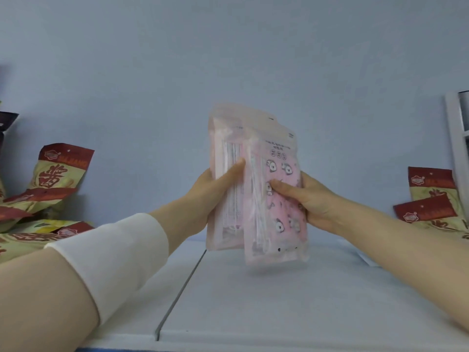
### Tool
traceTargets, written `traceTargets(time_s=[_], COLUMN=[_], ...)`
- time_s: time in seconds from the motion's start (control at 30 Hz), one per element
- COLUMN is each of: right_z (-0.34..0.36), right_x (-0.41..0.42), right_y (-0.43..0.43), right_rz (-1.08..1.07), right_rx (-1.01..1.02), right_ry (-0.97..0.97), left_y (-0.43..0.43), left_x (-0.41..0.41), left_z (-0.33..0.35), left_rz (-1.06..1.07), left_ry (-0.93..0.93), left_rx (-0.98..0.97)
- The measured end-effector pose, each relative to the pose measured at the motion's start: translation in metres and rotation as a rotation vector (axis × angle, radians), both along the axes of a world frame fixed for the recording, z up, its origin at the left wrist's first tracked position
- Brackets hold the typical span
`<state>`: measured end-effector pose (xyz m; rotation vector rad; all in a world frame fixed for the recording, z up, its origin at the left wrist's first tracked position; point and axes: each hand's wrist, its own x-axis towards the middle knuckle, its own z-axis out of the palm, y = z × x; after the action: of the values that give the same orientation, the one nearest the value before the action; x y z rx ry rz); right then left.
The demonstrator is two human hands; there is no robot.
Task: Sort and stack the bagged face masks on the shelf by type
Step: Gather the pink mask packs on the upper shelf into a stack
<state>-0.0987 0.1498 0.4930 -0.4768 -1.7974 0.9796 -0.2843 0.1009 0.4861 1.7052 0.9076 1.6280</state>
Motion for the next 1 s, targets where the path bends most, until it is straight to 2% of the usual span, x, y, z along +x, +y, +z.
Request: traceTargets(time_s=[0.07, 0.17, 0.23, 0.3, 0.43, 0.57, 0.7, 0.8, 0.9, 0.93, 1.0], right_z=[0.0, -0.002, -0.01, -0.02, -0.022, -0.017, 0.007, 0.046, 0.083, 0.091, 0.098], right_x=[-0.001, -0.007, -0.014, -0.019, -0.016, -0.012, 0.003, 0.033, 0.061, 0.066, 0.068], right_y=[0.0, -0.005, -0.005, 0.0, 0.01, 0.007, 0.002, -0.005, -0.012, -0.013, -0.008], right_rz=[-0.015, -0.051, -0.07, -0.07, -0.041, 0.031, -0.038, -0.145, -0.277, -0.32, -0.399], right_rx=[0.034, 0.122, 0.161, 0.068, -0.06, 0.004, 0.11, 0.182, 0.217, 0.221, 0.212], right_ry=[0.006, -0.012, -0.065, -0.091, -0.063, -0.133, -0.195, -0.367, -0.65, -0.765, -1.001], left_y=[-0.002, 0.006, 0.009, 0.013, 0.012, 0.007, -0.002, -0.005, 0.002, 0.004, 0.01], left_x=[0.002, -0.002, -0.005, -0.006, 0.001, 0.011, 0.02, 0.018, 0.006, 0.002, -0.004], left_z=[0.002, 0.005, 0.003, -0.003, -0.006, -0.008, -0.005, 0.006, 0.019, 0.022, 0.024], left_rz=[0.0, 0.116, 0.16, 0.133, 0.021, -0.014, -0.065, 0.027, 0.228, 0.301, 0.419], left_ry=[0.006, -0.048, -0.058, -0.031, 0.02, 0.018, 0.035, 0.0, -0.266, -0.3, -0.256], left_rx=[0.008, 0.101, 0.075, -0.007, -0.01, -0.021, 0.038, 0.085, 0.15, 0.178, 0.195])
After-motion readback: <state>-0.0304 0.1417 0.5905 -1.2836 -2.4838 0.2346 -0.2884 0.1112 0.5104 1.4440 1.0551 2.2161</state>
